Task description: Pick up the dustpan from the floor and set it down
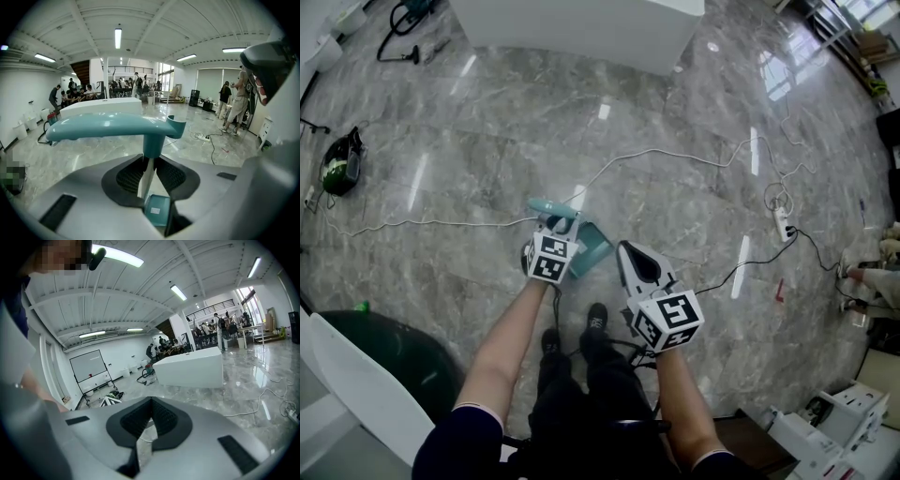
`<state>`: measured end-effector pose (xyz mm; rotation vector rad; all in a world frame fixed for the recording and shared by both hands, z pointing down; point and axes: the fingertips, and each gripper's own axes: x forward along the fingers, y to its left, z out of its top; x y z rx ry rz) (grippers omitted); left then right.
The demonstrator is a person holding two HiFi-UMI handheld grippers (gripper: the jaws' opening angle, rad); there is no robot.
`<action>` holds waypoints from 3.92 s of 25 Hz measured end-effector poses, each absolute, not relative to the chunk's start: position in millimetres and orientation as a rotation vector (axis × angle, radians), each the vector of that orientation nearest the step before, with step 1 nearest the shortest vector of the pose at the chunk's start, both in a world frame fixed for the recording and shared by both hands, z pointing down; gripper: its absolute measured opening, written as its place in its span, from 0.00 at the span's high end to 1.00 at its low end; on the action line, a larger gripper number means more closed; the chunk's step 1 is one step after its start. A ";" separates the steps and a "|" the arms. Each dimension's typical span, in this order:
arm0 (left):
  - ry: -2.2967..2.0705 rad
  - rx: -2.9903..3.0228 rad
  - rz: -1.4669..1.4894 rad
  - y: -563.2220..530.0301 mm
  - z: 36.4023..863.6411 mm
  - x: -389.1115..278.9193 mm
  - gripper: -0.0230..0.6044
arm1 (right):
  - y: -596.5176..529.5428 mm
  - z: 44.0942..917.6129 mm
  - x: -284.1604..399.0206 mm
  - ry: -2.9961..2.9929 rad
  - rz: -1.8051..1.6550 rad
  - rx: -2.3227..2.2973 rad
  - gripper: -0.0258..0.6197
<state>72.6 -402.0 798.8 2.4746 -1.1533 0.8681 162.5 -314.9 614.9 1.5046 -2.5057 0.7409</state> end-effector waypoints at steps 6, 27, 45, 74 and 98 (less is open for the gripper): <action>-1.194 2.447 0.861 -419.7 809.1 71.3 0.80 | -314.1 624.3 172.1 -2.479 0.767 1.520 0.95; -1.220 2.300 0.864 -411.2 830.3 46.8 0.80 | -309.7 633.4 164.9 -2.475 0.786 1.492 0.95; -1.095 2.497 0.412 -289.2 632.3 26.9 0.91 | -269.0 557.2 92.2 -2.594 0.676 1.478 0.95; -0.970 2.766 0.185 -156.2 424.6 -15.8 0.94 | -167.1 389.3 16.1 -2.840 0.245 1.430 0.95; -0.943 2.771 0.169 -135.3 416.2 -20.0 0.94 | -146.3 380.2 8.2 -2.811 0.200 1.425 0.95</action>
